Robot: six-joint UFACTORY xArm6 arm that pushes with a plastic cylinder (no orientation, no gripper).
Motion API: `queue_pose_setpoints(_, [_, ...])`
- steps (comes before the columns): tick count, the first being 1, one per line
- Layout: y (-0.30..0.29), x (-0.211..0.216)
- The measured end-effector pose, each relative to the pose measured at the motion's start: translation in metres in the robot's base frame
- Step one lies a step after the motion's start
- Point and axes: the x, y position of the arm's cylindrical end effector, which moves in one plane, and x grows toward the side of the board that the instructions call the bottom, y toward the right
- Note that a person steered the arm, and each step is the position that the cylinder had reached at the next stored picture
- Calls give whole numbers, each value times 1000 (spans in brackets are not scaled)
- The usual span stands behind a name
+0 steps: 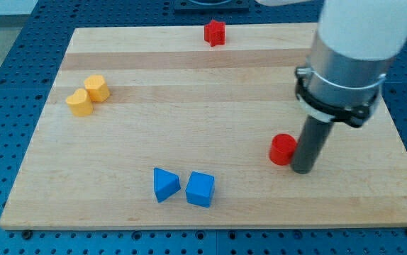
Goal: Move the red circle parallel to the left of the green star
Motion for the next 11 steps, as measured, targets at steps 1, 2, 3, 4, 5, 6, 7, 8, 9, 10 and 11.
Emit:
queue_pose_setpoints(1, [-37, -2])
queue_pose_setpoints(2, [-56, -5])
queue_pose_setpoints(3, [-57, -5])
queue_pose_setpoints(4, [-56, -5])
queue_pose_setpoints(5, [-48, -5])
queue_pose_setpoints(6, [-30, -2])
queue_pose_setpoints(7, [-29, -2])
queue_pose_setpoints(8, [-28, -6])
queue_pose_setpoints(9, [-28, -25])
queue_pose_setpoints(10, [-28, -43])
queue_pose_setpoints(11, [-28, -60])
